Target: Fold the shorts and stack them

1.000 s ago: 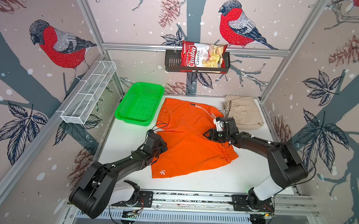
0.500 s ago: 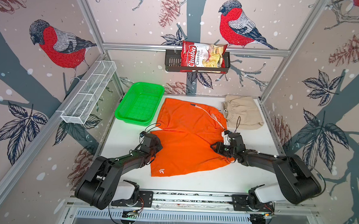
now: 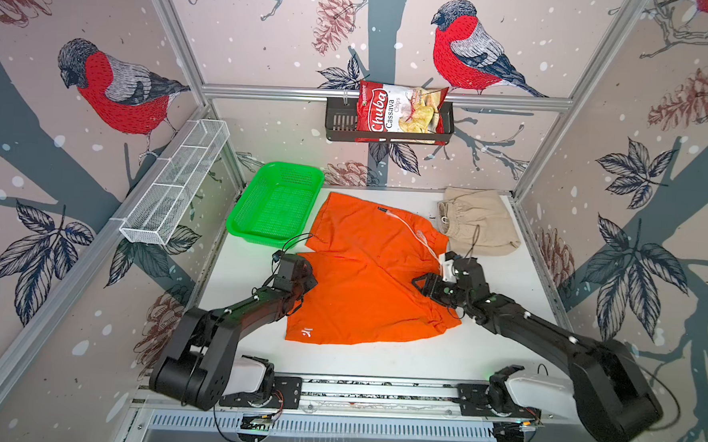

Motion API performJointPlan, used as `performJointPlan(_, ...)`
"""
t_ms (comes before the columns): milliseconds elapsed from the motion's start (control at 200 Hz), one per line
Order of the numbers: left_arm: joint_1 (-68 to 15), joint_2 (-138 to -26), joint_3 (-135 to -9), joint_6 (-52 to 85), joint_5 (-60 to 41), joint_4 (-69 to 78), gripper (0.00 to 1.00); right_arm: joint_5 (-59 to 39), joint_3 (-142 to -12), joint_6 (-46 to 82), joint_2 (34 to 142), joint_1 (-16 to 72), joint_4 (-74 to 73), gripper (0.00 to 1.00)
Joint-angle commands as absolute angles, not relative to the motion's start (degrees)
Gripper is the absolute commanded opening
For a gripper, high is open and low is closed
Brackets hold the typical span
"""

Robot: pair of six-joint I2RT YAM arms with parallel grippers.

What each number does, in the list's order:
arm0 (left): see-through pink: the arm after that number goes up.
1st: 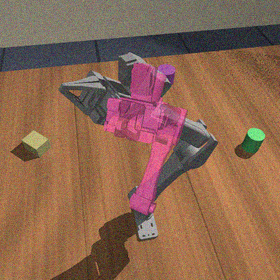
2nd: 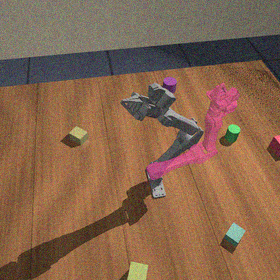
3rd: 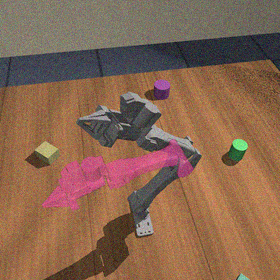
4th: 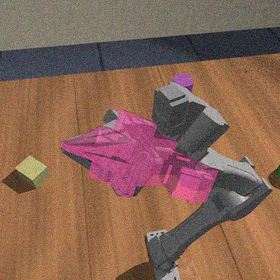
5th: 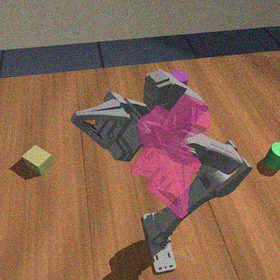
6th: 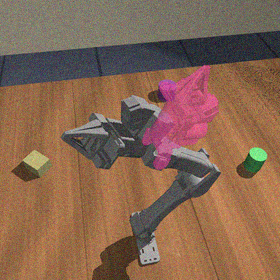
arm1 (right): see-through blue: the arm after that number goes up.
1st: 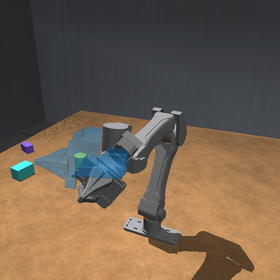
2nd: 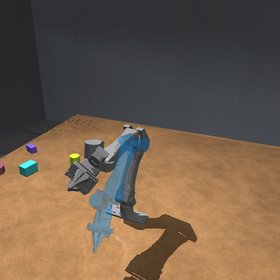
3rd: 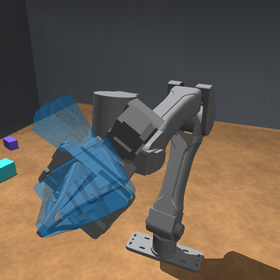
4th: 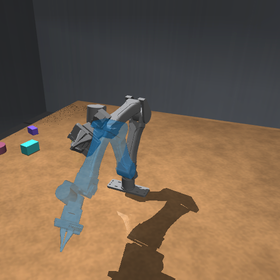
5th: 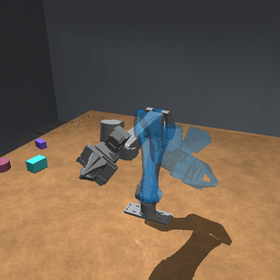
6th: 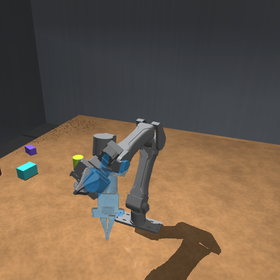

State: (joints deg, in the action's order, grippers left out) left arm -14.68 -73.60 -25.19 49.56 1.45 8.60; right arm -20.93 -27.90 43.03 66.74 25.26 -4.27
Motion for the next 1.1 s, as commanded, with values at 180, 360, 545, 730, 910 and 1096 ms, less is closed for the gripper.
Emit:
performJointPlan(180,-14.5,-59.85,-21.31,52.2,-4.27,2.84,0.3,-27.89,-20.16,38.53,46.76,3.08,23.15,0.72)
performJointPlan(360,-14.52,-53.11,-19.83,53.46,-4.58,-2.96,0.35,-29.24,-15.33,40.22,43.41,-0.37,24.04,0.74)
performJointPlan(545,-14.52,-49.66,-19.6,51.91,-4.12,-7.13,0.39,-34.85,-12.73,42.36,46.72,-0.18,17.04,0.72)
performJointPlan(730,-14.55,-49.83,-20.71,52.1,-6.12,-10.2,0.4,-38.68,-11.16,44.12,50.54,0.94,9.96,0.67)
performJointPlan(910,-14.56,-49.83,-22.92,54.04,-7.03,-13.6,0.43,-40.78,-10.99,41.97,56.43,1.02,8.64,0.53)
performJointPlan(1096,-14.58,-49.1,-25.53,59.38,-5.53,-20.13,0.47,-40.98,-11.16,40.91,59.66,1.06,7.38,0.08)
